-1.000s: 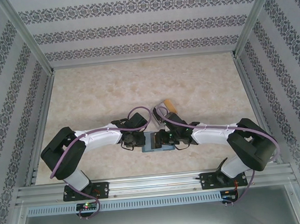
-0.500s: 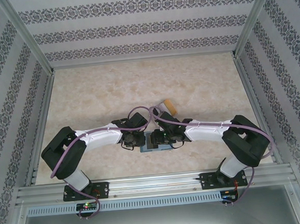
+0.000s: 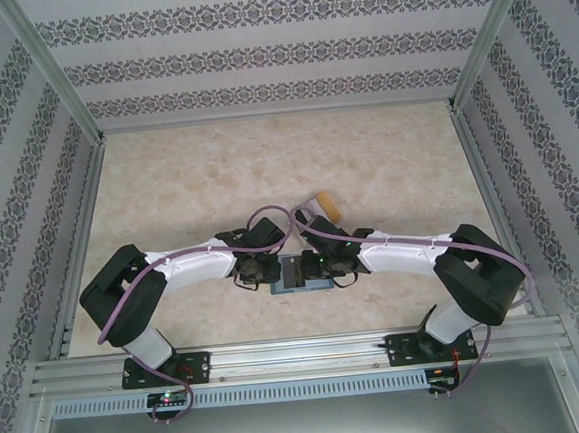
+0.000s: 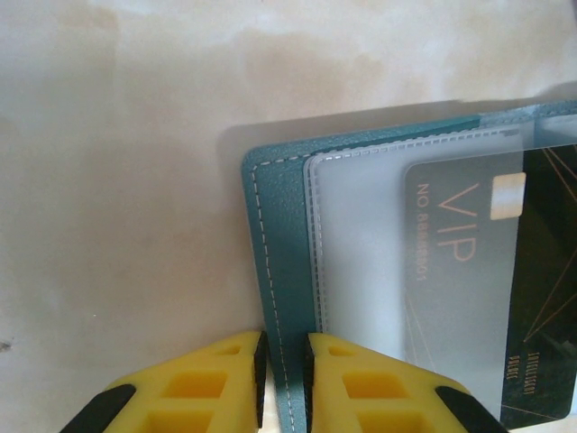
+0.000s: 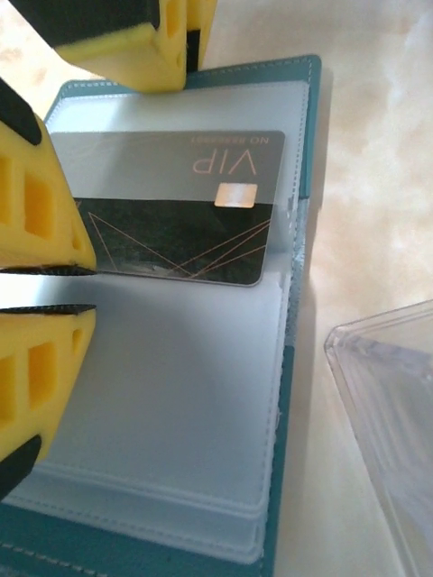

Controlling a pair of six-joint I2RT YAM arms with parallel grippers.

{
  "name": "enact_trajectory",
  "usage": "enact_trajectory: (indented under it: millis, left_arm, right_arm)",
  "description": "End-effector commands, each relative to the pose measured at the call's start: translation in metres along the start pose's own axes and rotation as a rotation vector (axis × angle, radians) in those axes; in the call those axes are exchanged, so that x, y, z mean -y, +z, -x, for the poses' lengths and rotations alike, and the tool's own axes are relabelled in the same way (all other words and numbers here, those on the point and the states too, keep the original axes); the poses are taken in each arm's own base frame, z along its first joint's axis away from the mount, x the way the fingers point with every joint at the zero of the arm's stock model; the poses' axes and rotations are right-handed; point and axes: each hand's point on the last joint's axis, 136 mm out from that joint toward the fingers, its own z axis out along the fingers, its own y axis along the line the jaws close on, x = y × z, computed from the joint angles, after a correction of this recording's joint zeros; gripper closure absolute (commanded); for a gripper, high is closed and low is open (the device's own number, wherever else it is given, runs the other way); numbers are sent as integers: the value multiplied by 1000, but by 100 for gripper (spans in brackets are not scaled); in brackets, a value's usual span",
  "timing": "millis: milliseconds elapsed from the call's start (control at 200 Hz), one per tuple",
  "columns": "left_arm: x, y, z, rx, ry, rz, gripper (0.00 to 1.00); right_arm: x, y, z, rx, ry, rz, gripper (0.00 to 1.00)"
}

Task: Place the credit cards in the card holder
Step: Insert the credit card into the card slot.

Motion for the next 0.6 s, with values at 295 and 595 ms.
enact_trajectory:
  millis: [295, 595]
  left_arm:
    - [5, 3, 5, 13, 5, -24, 80]
    - [5, -1, 8, 31, 5, -28, 76]
  right_arm:
    - [-26, 11, 3, -14, -61, 51, 91]
    - [-34, 19, 4, -26, -67, 81, 90]
